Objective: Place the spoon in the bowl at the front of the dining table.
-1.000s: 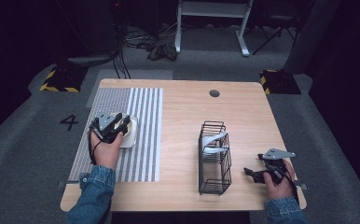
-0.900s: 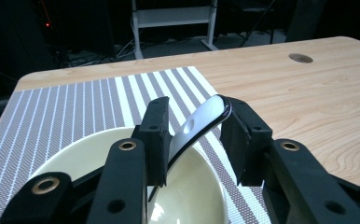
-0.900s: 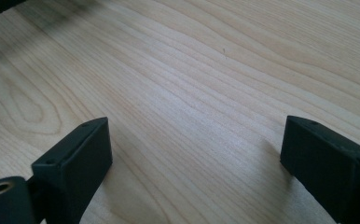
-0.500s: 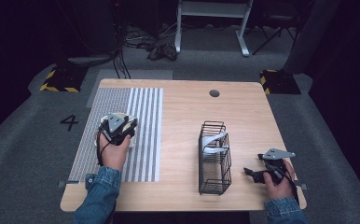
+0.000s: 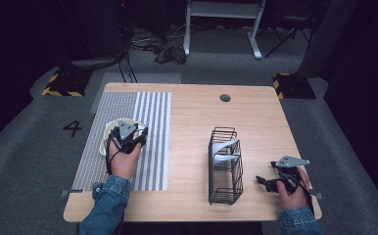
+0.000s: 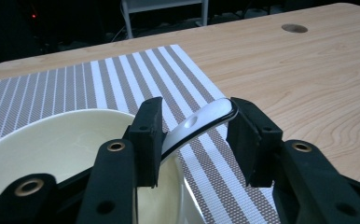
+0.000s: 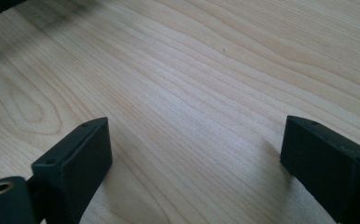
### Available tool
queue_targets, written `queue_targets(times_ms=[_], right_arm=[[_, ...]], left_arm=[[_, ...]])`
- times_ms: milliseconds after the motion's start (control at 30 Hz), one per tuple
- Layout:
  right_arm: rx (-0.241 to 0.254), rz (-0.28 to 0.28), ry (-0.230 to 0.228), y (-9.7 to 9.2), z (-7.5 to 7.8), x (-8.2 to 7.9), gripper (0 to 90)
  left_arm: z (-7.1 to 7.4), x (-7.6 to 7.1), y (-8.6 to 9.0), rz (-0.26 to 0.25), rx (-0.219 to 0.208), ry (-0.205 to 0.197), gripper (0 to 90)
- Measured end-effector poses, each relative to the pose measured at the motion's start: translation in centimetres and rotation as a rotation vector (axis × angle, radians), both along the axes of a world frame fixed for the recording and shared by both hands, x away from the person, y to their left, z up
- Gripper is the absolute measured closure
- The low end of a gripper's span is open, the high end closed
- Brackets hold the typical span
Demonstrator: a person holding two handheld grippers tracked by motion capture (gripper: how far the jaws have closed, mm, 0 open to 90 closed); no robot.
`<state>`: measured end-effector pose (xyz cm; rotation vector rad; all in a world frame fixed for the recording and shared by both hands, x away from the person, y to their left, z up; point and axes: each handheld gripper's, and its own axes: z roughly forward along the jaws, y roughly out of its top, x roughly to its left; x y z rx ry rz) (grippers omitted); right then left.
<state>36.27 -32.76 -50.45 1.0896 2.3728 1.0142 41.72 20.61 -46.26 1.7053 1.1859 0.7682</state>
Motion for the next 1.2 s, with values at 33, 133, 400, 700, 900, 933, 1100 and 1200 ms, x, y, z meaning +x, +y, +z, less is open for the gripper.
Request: queue_targets(times_ms=[33, 133, 400, 700, 900, 933, 1100, 1200], right_arm=[[0.0, 0.0, 0.0, 0.0, 0.0, 0.0, 8.9], [0.0, 0.0, 0.0, 0.0, 0.0, 0.0, 8.9], [0.0, 0.0, 0.0, 0.0, 0.0, 0.0, 8.9], [0.0, 0.0, 0.0, 0.0, 0.0, 0.0, 8.9], [0.0, 0.0, 0.0, 0.0, 0.0, 0.0, 8.9], [0.0, 0.0, 0.0, 0.0, 0.0, 0.0, 8.9], [0.0, 0.0, 0.0, 0.0, 0.0, 0.0, 8.9], [0.0, 0.0, 0.0, 0.0, 0.0, 0.0, 8.9]], left_arm=[[0.0, 0.0, -0.1, 0.0, -0.013, 0.0, 53.4], [0.1, 0.0, -0.3, 0.002, -0.021, -0.009, 42.4], [1.0, -0.5, -0.8, -0.022, -0.037, -0.032, 29.1], [3.0, -1.5, -0.8, -0.049, -0.058, -0.065, 26.9], [4.3, -2.7, -0.5, -0.06, -0.062, -0.07, 26.4], [4.5, -2.9, -0.4, -0.06, -0.065, -0.069, 26.3], [5.0, -4.1, 0.0, -0.06, -0.048, -0.077, 25.7], [5.2, -4.9, 0.4, -0.059, -0.051, -0.08, 25.8]])
